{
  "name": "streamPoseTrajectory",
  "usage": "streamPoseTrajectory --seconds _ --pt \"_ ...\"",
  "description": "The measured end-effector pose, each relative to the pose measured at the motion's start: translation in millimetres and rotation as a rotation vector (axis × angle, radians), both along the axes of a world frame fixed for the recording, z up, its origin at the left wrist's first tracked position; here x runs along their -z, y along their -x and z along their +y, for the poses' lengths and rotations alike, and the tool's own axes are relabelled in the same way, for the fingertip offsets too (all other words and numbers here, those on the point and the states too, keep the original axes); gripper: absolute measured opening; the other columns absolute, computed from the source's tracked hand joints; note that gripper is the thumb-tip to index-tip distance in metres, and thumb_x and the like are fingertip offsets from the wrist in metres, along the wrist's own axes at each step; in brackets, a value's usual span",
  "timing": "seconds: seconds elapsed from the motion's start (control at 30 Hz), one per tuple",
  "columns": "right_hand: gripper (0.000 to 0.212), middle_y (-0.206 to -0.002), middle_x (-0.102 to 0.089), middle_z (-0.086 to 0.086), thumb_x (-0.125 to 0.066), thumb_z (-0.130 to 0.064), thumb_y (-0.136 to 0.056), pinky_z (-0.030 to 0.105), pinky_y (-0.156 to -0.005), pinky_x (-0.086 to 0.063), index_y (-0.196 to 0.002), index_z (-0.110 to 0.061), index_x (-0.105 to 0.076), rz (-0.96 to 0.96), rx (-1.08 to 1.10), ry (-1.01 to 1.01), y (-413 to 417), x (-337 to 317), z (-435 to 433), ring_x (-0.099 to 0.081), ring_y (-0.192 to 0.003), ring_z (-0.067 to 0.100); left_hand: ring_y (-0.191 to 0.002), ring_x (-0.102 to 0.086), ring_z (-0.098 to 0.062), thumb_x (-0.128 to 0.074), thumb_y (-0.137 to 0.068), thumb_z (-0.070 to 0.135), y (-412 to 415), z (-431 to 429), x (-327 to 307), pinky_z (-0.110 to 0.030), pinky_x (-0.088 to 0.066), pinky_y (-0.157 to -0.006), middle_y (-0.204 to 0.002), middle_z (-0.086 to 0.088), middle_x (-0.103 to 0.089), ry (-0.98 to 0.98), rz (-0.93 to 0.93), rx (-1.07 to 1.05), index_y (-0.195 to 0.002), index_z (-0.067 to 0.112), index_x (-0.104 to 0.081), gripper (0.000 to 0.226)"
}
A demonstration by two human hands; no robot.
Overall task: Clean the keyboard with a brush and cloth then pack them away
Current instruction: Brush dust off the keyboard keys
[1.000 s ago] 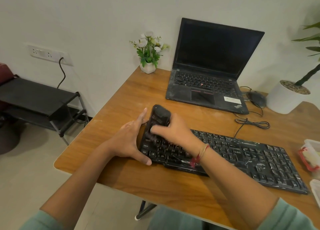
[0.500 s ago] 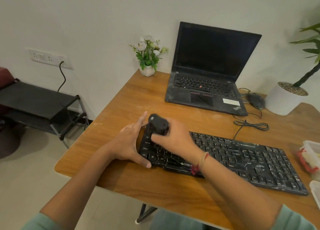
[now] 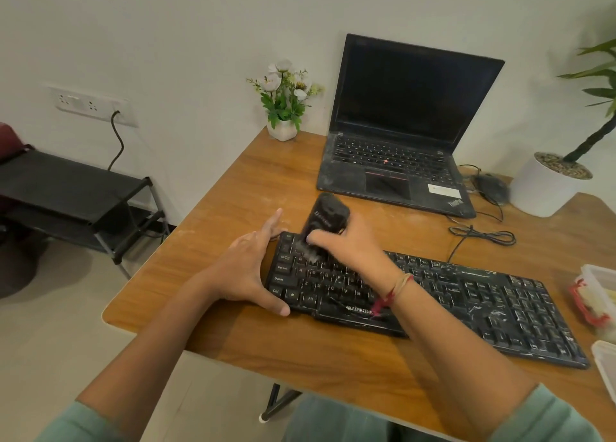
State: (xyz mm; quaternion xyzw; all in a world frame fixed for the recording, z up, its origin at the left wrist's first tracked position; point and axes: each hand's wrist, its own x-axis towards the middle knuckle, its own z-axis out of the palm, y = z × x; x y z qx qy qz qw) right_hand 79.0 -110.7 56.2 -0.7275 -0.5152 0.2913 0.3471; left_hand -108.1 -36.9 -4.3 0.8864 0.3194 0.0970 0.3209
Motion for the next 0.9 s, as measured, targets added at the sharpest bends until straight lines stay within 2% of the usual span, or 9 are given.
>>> streamPoseTrajectory --seconds 0.07,0.2,0.3,0.4,0.43,0.57,0.67,0.77,0.9 --pt "0.016 -0.064 -0.056 -0.008 -0.069 -0.027 -0.077 0.018 -0.047 -0.037 -0.073 -0.021 -0.054 -0.225 0.043 -0.099 -1 0 0 -0.051 -0.057 0.006 -0.135 -0.017 -0.006 -0.079 -0.038 0.073 0 0 1 -0.027 -0.008 -0.113 -0.152 0.010 -0.019 -0.011 -0.005 -0.003 -0.142 0.042 0.024 0.150" --pt "0.028 -0.061 -0.050 -0.015 -0.069 -0.028 -0.073 0.013 -0.051 -0.033 -0.065 -0.036 -0.044 -0.363 -0.293 -0.201 33 9 -15 -0.046 -0.055 0.000 -0.139 -0.015 -0.003 -0.068 -0.036 0.087 0 1 0 -0.034 -0.007 -0.119 -0.147 0.031 -0.009 -0.019 -0.033 0.050 -0.152 0.022 0.010 0.154" --pt "0.016 -0.065 -0.058 -0.008 -0.071 -0.030 -0.071 0.027 -0.052 -0.048 -0.071 -0.026 -0.055 -0.165 -0.198 -0.094 21 5 -5 -0.055 -0.060 0.010 -0.137 -0.018 -0.004 -0.071 -0.038 0.083 0 1 1 -0.035 -0.009 -0.118 -0.146 0.025 -0.015 -0.028 -0.018 0.039 -0.151 0.024 0.013 0.153" --pt "0.025 -0.059 -0.052 -0.008 -0.069 -0.031 -0.073 0.025 -0.048 -0.039 -0.063 -0.026 -0.046 -0.341 0.010 -0.131 7 2 3 -0.051 -0.057 0.011 -0.133 -0.020 -0.005 -0.077 -0.038 0.074 0 -1 1 -0.028 -0.011 -0.114 -0.141 0.019 -0.018 -0.018 -0.006 0.011 -0.147 0.033 0.021 0.153" --pt "0.024 -0.060 -0.053 -0.008 -0.069 -0.030 -0.073 0.025 -0.049 -0.041 -0.064 -0.026 -0.048 -0.295 -0.014 -0.141 11 1 2 -0.051 -0.057 0.010 -0.131 -0.019 -0.004 -0.077 -0.038 0.074 0 -1 0 -0.027 -0.011 -0.113 -0.141 0.021 -0.017 -0.016 -0.011 0.014 -0.148 0.031 0.020 0.152" --pt "0.020 -0.069 -0.065 0.007 -0.073 -0.023 -0.070 0.037 -0.056 -0.051 -0.080 -0.011 -0.061 -0.040 -0.288 -0.050 41 9 -17 -0.061 -0.062 0.022 -0.134 -0.031 -0.006 -0.071 -0.041 0.085 -1 3 4 -0.046 -0.020 -0.116 -0.140 0.024 -0.034 -0.017 -0.061 0.065 -0.151 0.012 -0.016 0.143" --pt "0.019 -0.071 -0.067 0.005 -0.073 -0.024 -0.071 0.035 -0.058 -0.052 -0.081 -0.012 -0.063 -0.035 -0.155 -0.023 20 7 -13 -0.063 -0.066 0.021 -0.138 -0.025 -0.009 -0.075 -0.041 0.079 -1 1 3 -0.040 -0.014 -0.118 -0.147 0.019 -0.025 -0.004 -0.033 0.043 -0.149 0.033 0.012 0.146" --pt "0.020 -0.058 -0.056 -0.005 -0.070 -0.030 -0.071 0.027 -0.048 -0.043 -0.067 -0.019 -0.054 -0.298 0.059 -0.107 1 6 -10 -0.052 -0.053 0.012 -0.134 -0.020 -0.005 -0.075 -0.038 0.077 0 -1 1 -0.032 -0.011 -0.116 -0.150 0.010 -0.022 -0.016 -0.013 0.012 -0.141 0.043 0.024 0.147" --pt "0.021 -0.057 -0.052 -0.010 -0.069 -0.026 -0.071 0.020 -0.048 -0.040 -0.065 -0.030 -0.049 -0.233 -0.117 -0.179 35 11 -22 -0.048 -0.051 0.005 -0.142 -0.019 -0.011 -0.071 -0.039 0.083 0 2 3 -0.040 -0.011 -0.119 -0.155 0.009 -0.018 -0.016 -0.030 0.037 -0.145 0.038 0.023 0.149"
